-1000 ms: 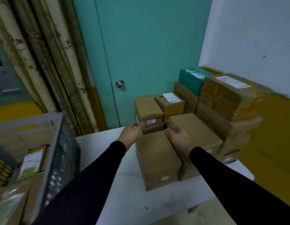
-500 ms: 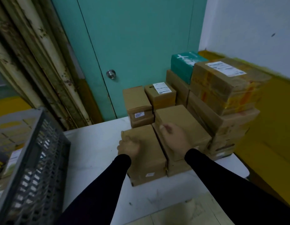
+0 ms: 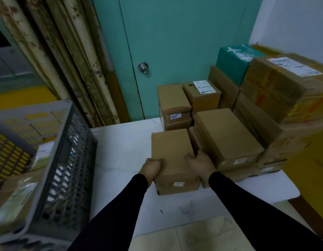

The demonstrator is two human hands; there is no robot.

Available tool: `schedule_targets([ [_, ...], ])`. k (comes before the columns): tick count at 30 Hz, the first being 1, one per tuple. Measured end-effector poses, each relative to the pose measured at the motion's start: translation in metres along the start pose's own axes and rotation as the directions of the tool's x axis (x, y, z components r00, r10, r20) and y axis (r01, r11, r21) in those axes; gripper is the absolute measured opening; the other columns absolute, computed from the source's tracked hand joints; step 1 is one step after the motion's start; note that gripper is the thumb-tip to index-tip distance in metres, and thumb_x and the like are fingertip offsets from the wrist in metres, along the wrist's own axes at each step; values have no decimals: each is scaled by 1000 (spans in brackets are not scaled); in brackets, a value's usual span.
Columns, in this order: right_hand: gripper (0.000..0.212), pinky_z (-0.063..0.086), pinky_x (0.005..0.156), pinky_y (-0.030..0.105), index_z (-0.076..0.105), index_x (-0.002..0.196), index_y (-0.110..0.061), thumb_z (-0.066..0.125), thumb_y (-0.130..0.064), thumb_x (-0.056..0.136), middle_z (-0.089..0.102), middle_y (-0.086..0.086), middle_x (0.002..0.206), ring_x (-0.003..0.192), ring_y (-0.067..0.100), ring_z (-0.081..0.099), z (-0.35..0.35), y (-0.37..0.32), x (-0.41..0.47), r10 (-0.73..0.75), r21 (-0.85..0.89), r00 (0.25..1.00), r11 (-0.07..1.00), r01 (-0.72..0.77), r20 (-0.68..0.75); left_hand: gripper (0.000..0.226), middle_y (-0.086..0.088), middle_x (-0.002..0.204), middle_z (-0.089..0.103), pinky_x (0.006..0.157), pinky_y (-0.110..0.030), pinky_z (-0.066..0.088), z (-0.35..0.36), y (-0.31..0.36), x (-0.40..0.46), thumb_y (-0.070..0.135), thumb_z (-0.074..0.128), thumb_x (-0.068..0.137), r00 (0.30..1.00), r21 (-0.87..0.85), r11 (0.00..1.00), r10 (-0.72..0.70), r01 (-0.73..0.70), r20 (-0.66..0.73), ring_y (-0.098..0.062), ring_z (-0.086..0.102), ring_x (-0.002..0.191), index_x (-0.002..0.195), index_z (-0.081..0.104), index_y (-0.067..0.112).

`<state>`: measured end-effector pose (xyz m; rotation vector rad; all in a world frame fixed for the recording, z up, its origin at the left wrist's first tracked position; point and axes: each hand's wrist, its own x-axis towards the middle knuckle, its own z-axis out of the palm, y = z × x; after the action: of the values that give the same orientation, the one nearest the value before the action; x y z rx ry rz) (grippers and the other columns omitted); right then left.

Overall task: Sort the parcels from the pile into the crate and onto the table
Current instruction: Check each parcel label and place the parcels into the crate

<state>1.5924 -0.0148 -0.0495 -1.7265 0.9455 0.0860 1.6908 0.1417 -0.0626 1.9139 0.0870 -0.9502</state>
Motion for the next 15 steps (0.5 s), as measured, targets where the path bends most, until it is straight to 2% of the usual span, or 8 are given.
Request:
schedule_targets([
  [3, 26, 52, 101, 48, 61, 114, -24, 55, -45, 100, 66, 3, 121, 106, 26, 64, 9, -10, -8, 1, 162, 1000, 987, -5, 23, 38, -12, 130, 56, 67, -32, 48, -24, 7, -17, 25, 51, 102, 1000, -75, 997, 20, -21, -18, -19, 57, 91, 137, 44, 10],
  [4, 26, 51, 101, 44, 60, 118, -28, 54, -47, 101, 65, -1, 121, 106, 24, 63, 10, -13, -12, -15, 210, 999, 978, 6, 40, 38, -11, 130, 56, 71, -33, 47, -30, 10, -20, 25, 50, 103, 999, -88, 996, 27, -29, -24, -20, 57, 93, 138, 45, 11],
  [6, 25, 49, 96, 39, 55, 120, -40, 52, -55, 100, 63, -7, 114, 103, 20, 61, 12, -27, -20, -69, 304, 994, 952, 40, 85, 37, -10, 132, 56, 88, -38, 45, -44, 18, -28, 30, 49, 104, 998, -139, 989, 39, -46, -47, -25, 56, 105, 137, 46, 14],
  [8, 36, 51, 95, 40, 56, 126, -45, 50, -65, 96, 64, -8, 117, 105, 18, 63, 15, -39, -25, -129, 358, 984, 931, 77, 124, 35, -8, 126, 58, 95, -42, 43, -56, 26, -39, 37, 49, 104, 997, -215, 975, 43, -55, -59, -27, 55, 109, 133, 48, 18],
  [10, 52, 53, 90, 38, 57, 134, -41, 49, -71, 93, 65, -6, 125, 111, 17, 64, 19, -51, -29, -194, 340, 972, 930, 139, 133, 35, -4, 112, 61, 91, -41, 45, -70, 33, -53, 45, 50, 103, 994, -282, 954, 88, -104, -71, -24, 58, 100, 129, 52, 21],
  [12, 63, 54, 93, 35, 59, 137, -35, 50, -75, 89, 66, -5, 128, 111, 14, 64, 21, -59, -28, -241, 335, 965, 922, 193, 107, 37, -3, 108, 64, 92, -39, 48, -79, 41, -60, 54, 55, 98, 988, -334, 930, 131, -153, -87, -23, 61, 99, 118, 58, 23],
  [15, 46, 50, 75, 23, 64, 126, -27, 50, -61, 98, 68, -7, 114, 98, 7, 64, 22, -77, -34, -283, 340, 958, 907, 250, 52, 35, -2, 109, 70, 96, -37, 51, -98, 45, -69, 54, 60, 95, 960, -325, 904, 252, -279, -122, -20, 66, 103, 113, 62, 24],
])
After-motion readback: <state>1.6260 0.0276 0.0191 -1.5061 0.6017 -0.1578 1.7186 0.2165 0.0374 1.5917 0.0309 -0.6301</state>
